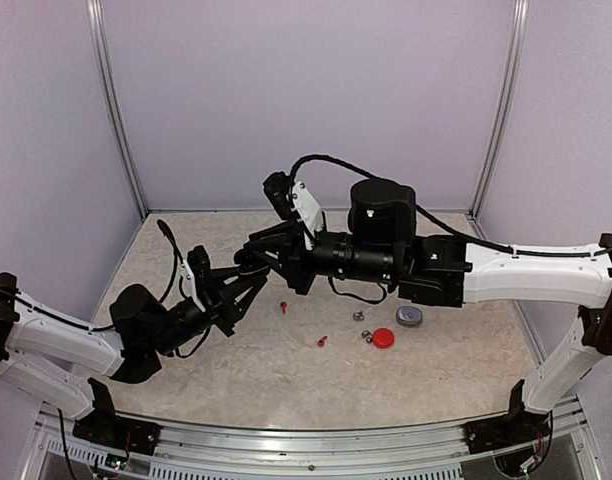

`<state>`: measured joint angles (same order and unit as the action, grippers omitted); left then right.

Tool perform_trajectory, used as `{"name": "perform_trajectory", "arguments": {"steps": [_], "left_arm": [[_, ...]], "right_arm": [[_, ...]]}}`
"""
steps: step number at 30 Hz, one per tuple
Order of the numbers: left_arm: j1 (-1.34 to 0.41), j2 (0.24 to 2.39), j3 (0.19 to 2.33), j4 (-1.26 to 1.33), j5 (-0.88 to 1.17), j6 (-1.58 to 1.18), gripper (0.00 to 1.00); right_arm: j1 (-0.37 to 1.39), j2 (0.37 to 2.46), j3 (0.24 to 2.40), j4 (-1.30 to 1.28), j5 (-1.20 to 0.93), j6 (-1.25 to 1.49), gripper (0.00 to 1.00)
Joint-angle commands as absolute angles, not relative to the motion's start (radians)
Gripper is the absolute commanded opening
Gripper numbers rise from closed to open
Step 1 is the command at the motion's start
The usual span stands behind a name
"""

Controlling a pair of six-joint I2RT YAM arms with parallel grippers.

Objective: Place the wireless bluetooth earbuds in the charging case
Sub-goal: Insert the left earbud into the left side groove of the charging case.

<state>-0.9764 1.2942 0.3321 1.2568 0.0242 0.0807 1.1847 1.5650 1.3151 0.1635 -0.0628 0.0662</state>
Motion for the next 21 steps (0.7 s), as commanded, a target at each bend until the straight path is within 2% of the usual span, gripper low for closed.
{"name": "perform_trajectory", "arguments": {"steps": [1,21], "left_arm": [[-0.985,1.297,0.351,1.298,-0.027,0.098,0.00],[-0.986,1.301,0.348,1.312,-0.022,0.103,0.00]], "right_arm": [[1.197,1.603,1.315,0.195,-0.059,0.099,0.06],[1.204,1.675,1.349,0.222,-0.084,0.095,0.05]]}}
